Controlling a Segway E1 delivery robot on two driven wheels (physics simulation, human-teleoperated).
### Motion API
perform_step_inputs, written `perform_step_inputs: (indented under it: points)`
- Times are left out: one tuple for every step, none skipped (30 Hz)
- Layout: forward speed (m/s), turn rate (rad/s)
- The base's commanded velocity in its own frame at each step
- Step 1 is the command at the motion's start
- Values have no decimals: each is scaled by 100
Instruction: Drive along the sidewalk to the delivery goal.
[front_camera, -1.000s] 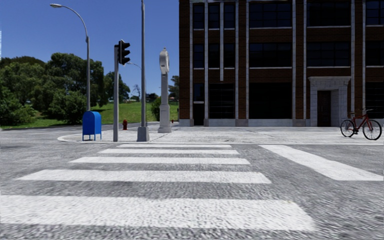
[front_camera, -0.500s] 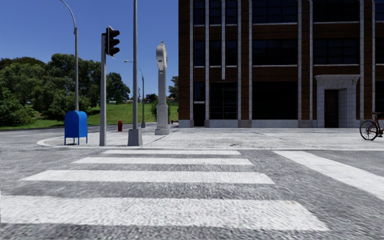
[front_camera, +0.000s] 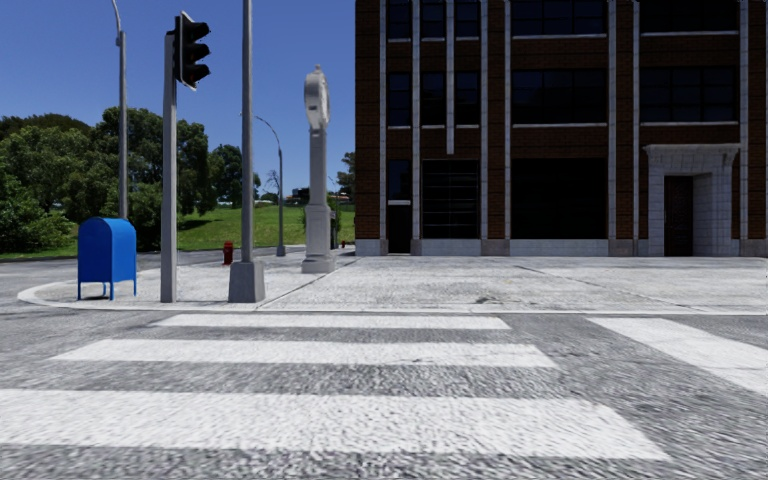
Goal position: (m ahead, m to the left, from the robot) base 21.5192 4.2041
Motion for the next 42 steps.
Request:
perform_step_inputs:
  points:
    - [200, 0]
    - [200, 0]
    - [200, 0]
    - [200, 0]
    - [200, 0]
    - [200, 0]
    - [200, 0]
    - [200, 0]
    - [200, 0]
    - [200, 0]
    - [200, 0]
    - [200, 0]
    - [200, 0]
    - [200, 0]
    - [200, 0]
    - [200, 0]
    - [200, 0]
    - [200, 0]
    - [200, 0]
    - [200, 0]
    - [200, 0]
    - [200, 0]
    - [200, 0]
    - [200, 0]
    - [200, 0]
    - [200, 0]
    - [200, 0]
    - [200, -36]
    - [200, -84]
    - [200, 0]
    - [200, 0]
    - [200, 0]
    - [200, 0]
    - [200, 0]
    - [200, 0]
    - [200, 0]
    - [200, 0]
    - [200, 0]
    - [200, 0]
    - [200, 0]
    - [200, 0]
    - [200, 0]
